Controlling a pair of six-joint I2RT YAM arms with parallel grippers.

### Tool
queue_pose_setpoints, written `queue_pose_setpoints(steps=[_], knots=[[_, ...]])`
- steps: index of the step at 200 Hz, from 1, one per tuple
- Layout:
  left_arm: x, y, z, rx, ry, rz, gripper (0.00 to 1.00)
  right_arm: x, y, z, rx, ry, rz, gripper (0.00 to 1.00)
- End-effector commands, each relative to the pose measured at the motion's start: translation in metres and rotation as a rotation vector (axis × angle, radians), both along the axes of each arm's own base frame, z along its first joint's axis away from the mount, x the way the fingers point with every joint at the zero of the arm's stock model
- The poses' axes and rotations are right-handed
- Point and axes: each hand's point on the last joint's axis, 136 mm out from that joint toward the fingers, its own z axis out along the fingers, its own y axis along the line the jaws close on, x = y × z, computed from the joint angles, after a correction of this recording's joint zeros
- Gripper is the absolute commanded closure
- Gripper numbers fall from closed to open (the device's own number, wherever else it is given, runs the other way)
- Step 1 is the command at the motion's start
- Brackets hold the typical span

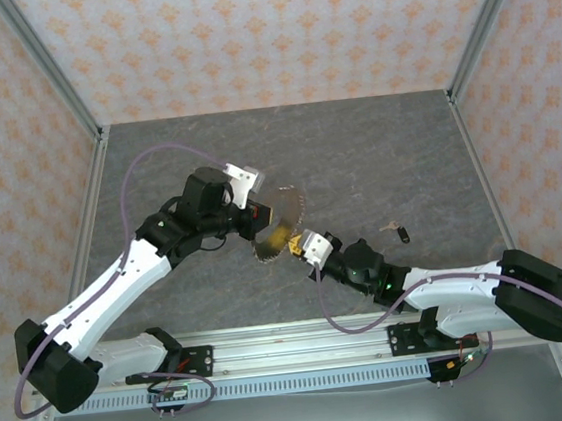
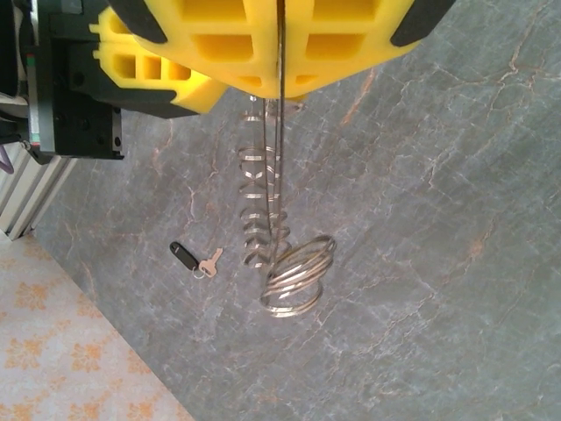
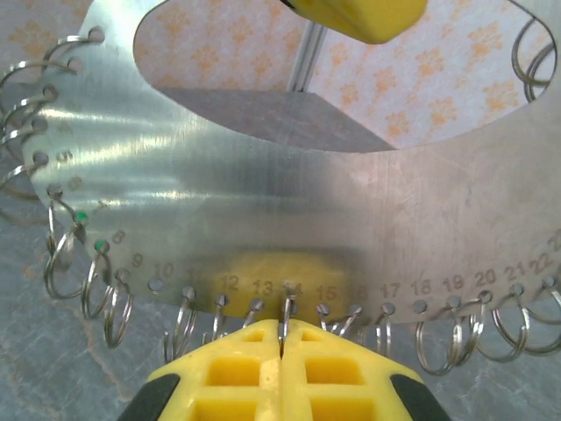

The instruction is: Put the keys on the keyring

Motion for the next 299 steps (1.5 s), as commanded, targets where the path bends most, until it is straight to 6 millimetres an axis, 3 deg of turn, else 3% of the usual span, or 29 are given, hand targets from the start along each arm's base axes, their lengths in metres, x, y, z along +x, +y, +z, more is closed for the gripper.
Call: queue_pose_setpoints(steps=[1, 51, 55, 96, 151, 195, 218, 253, 299], knots=[[0.008, 0.003, -0.007, -0.015, -0.002, 0.052, 0.92, -0.015, 0.015, 0.038, 0.140, -0.034, 0.103, 1.00], [0.005, 0.003, -0.034, -0.050, 0.061, 0.089, 0.88, -0.014, 0.020, 0.019, 0.102, 0.026, 0.116, 1.00], [0.005, 0.003, -0.036, -0.052, 0.067, 0.096, 0.89, -0.013, 0.022, 0.010, 0.080, 0.042, 0.114, 1.00], [0.006, 0.010, -0.062, -0.081, 0.100, 0.172, 0.84, -0.008, 0.024, -0.017, 0.052, 0.113, 0.078, 1.00], [0.004, 0.023, -0.113, -0.110, 0.178, 0.299, 0.81, 0.000, 0.022, -0.065, -0.033, 0.193, 0.023, 1.00], [0.001, 0.044, -0.151, -0.021, 0.223, 0.400, 0.81, 0.006, 0.022, -0.096, -0.079, 0.239, -0.017, 1.00], [-0.003, 0.062, -0.169, 0.049, 0.235, 0.466, 0.75, 0.014, 0.016, -0.108, -0.106, 0.251, -0.072, 1.00], [-0.006, 0.078, -0.176, 0.090, 0.224, 0.523, 0.68, 0.020, 0.007, -0.105, -0.026, 0.273, -0.114, 1.00], [-0.001, 0.078, -0.148, 0.037, 0.142, 0.523, 0.65, 0.022, 0.011, -0.060, 0.142, 0.256, -0.052, 1.00]])
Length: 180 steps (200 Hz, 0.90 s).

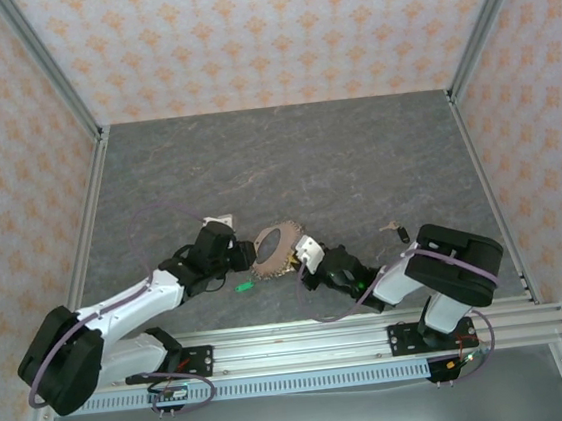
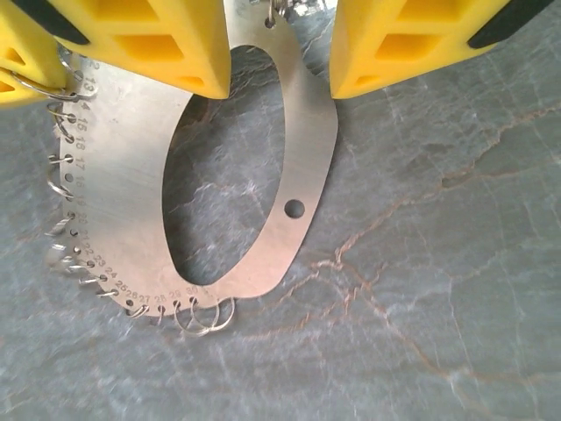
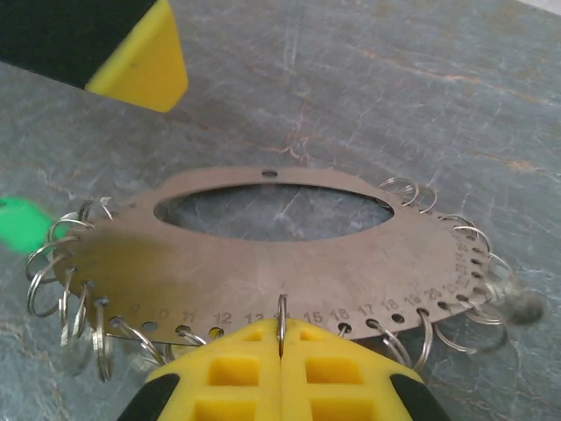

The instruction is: Put the keys on the keyring

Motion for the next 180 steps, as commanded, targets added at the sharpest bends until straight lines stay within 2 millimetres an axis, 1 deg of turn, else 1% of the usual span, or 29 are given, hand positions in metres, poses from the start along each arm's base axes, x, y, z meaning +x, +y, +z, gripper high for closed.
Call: queue_pose_setpoints(steps=[1, 23, 51, 96, 113, 118, 122, 131, 134, 137, 140, 152, 168, 172, 174, 180], knots=[[0.006, 0.006, 0.018, 0.001, -0.070, 0.032, 0.65, 0.002, 0.008, 0.047, 0.175, -0.047, 0.022, 1.00], [0.009, 0.003, 0.038, -0.037, -0.129, 0.015, 0.63, 0.002, 0.005, 0.068, 0.219, -0.094, 0.027, 1.00], [0.010, -0.001, 0.064, -0.073, -0.206, -0.014, 0.62, 0.001, 0.000, 0.083, 0.247, -0.126, 0.050, 1.00], [0.010, -0.009, 0.112, -0.056, -0.376, -0.138, 0.57, -0.004, -0.010, 0.116, 0.323, -0.101, 0.198, 1.00], [0.011, -0.011, 0.126, -0.047, -0.427, -0.161, 0.56, 0.001, -0.019, 0.124, 0.320, -0.102, 0.213, 1.00], [0.012, -0.011, 0.129, -0.045, -0.437, -0.163, 0.55, 0.003, -0.019, 0.120, 0.290, -0.094, 0.207, 1.00], [0.013, -0.011, 0.131, -0.042, -0.442, -0.162, 0.54, 0.003, -0.020, 0.126, 0.274, -0.120, 0.211, 1.00], [0.015, -0.010, 0.133, -0.031, -0.445, -0.160, 0.54, 0.001, -0.018, 0.120, 0.180, -0.121, 0.241, 1.00], [0.016, -0.010, 0.133, -0.028, -0.444, -0.161, 0.54, -0.001, -0.017, 0.112, 0.124, -0.118, 0.257, 1.00], [0.016, -0.011, 0.134, -0.025, -0.443, -0.162, 0.54, -0.003, -0.014, 0.112, 0.084, -0.138, 0.270, 1.00], [0.016, -0.011, 0.133, -0.020, -0.440, -0.164, 0.54, -0.004, -0.013, 0.106, 0.032, -0.139, 0.272, 1.00], [0.018, -0.012, 0.131, -0.014, -0.428, -0.166, 0.54, -0.009, -0.007, 0.092, -0.153, -0.227, 0.270, 1.00], [0.020, -0.012, 0.128, -0.010, -0.414, -0.160, 0.54, -0.006, -0.005, 0.078, -0.302, -0.315, 0.216, 1.00], [0.020, -0.012, 0.128, -0.010, -0.413, -0.154, 0.54, -0.007, -0.004, 0.079, -0.320, -0.345, 0.206, 1.00], [0.020, -0.011, 0.127, -0.008, -0.412, -0.151, 0.54, -0.007, -0.003, 0.073, -0.349, -0.351, 0.211, 1.00], [0.021, -0.009, 0.127, -0.006, -0.413, -0.135, 0.54, -0.009, -0.002, 0.064, -0.415, -0.385, 0.214, 1.00]])
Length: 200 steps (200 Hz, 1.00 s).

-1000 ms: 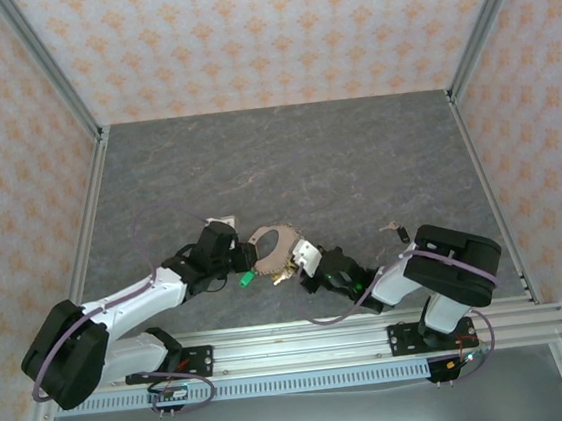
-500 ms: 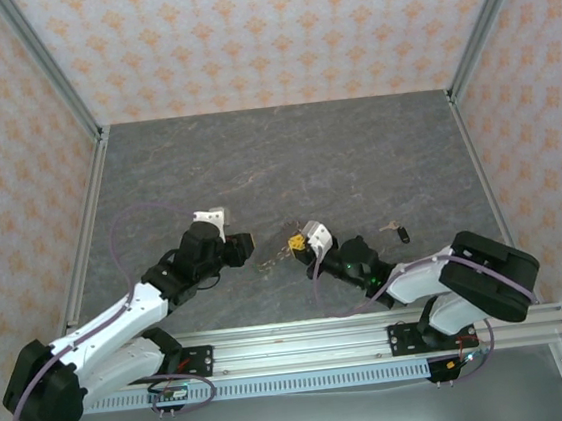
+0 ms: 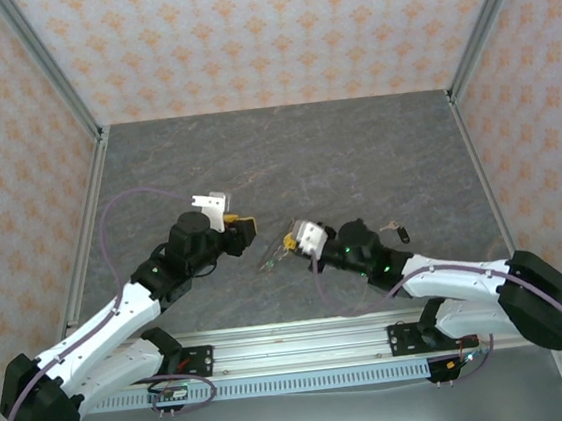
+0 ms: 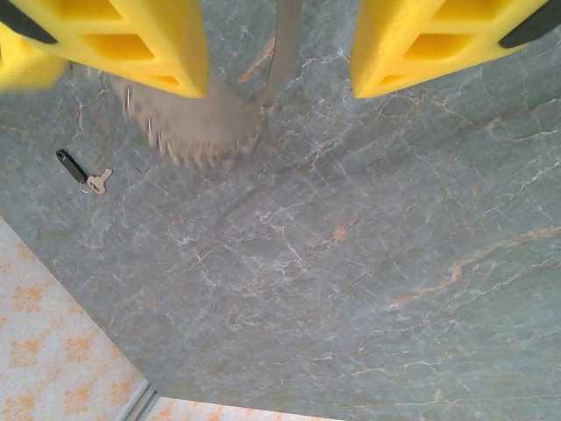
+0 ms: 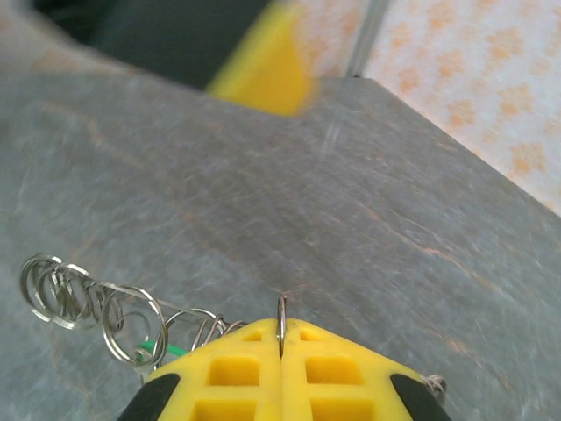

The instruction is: Put the keys on the keyring

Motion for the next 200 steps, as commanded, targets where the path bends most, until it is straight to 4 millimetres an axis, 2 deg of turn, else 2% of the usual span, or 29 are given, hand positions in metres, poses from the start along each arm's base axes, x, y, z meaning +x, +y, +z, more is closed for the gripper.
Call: queue_pose_setpoints(steps=[1, 40, 59, 75, 91, 108, 134, 157, 194, 195, 200], knots=[[0.005, 0.004, 0.007, 0.019, -0.025, 0.025, 0.54, 0.006, -0.010, -0.041, -0.331, -0.194, -0.069, 1.00], [0.008, 0.030, 0.006, 0.037, -0.063, 0.158, 0.54, -0.004, 0.005, -0.073, -0.511, -0.388, -0.056, 1.00], [0.006, 0.038, 0.005, 0.054, -0.077, 0.180, 0.53, -0.011, 0.013, -0.082, -0.515, -0.407, -0.030, 1.00], [0.005, 0.041, 0.003, 0.059, -0.079, 0.190, 0.53, -0.019, 0.020, -0.088, -0.479, -0.357, 0.005, 1.00], [0.004, 0.041, 0.002, 0.064, -0.081, 0.185, 0.53, -0.016, 0.023, -0.080, -0.357, -0.295, -0.039, 1.00], [0.002, 0.037, 0.004, 0.067, -0.090, 0.156, 0.53, -0.008, 0.015, -0.067, -0.197, -0.205, -0.090, 1.00], [0.000, 0.027, 0.007, 0.071, -0.115, 0.085, 0.53, -0.005, 0.002, -0.051, -0.005, 0.052, -0.015, 1.00], [-0.003, 0.015, 0.011, 0.060, -0.139, 0.012, 0.52, -0.006, -0.010, -0.042, 0.052, 0.159, 0.043, 1.00], [-0.009, -0.008, 0.019, 0.022, -0.175, -0.124, 0.47, 0.005, -0.032, -0.036, 0.115, 0.211, 0.030, 1.00], [-0.009, -0.009, 0.019, 0.021, -0.177, -0.129, 0.47, 0.005, -0.033, -0.029, 0.130, 0.200, 0.035, 1.00], [-0.011, -0.012, 0.019, 0.019, -0.178, -0.151, 0.47, 0.004, -0.035, -0.025, 0.140, 0.201, 0.044, 1.00]])
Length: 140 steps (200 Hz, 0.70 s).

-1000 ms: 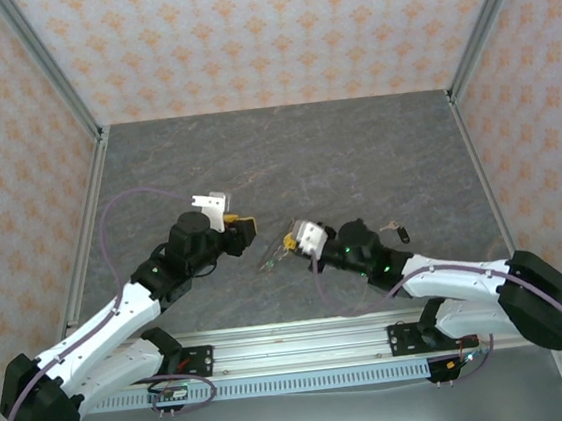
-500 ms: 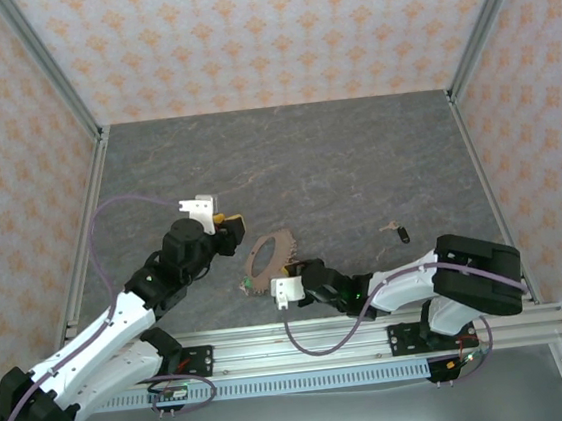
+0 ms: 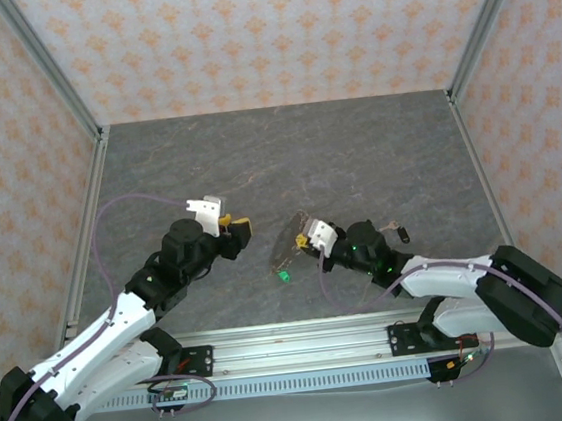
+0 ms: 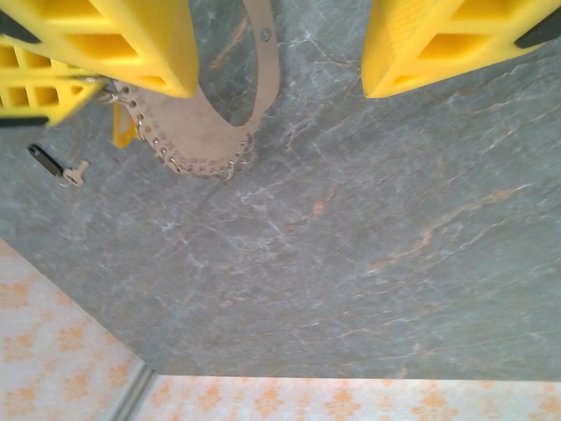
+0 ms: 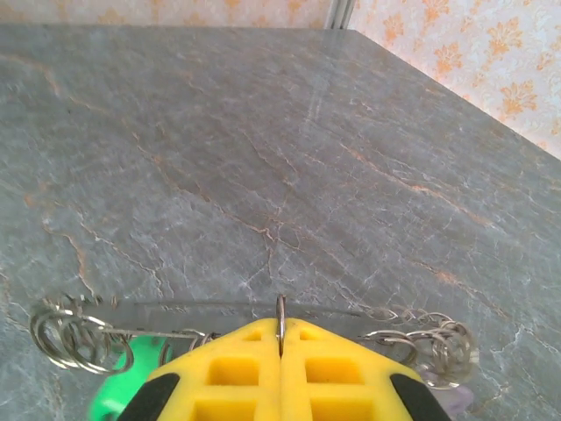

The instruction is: Put the keys on the keyring

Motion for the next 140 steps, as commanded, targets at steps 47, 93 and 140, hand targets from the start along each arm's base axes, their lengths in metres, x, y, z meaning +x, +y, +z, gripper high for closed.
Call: queue_pose_setpoints(steps=[47, 93, 140], knots=[[-0.019, -0.041, 0.005, -0.014, -0.085, -0.289, 0.49, -0.027, -0.002, 0.024, 0.078, 0.070, 0.196, 1.00], [-0.021, -0.053, 0.001, -0.002, -0.103, -0.354, 0.50, -0.033, 0.000, 0.011, -0.002, 0.058, 0.255, 1.00], [-0.028, -0.077, -0.016, 0.050, -0.100, -0.480, 0.55, -0.033, 0.003, 0.007, -0.045, 0.050, 0.286, 1.00]])
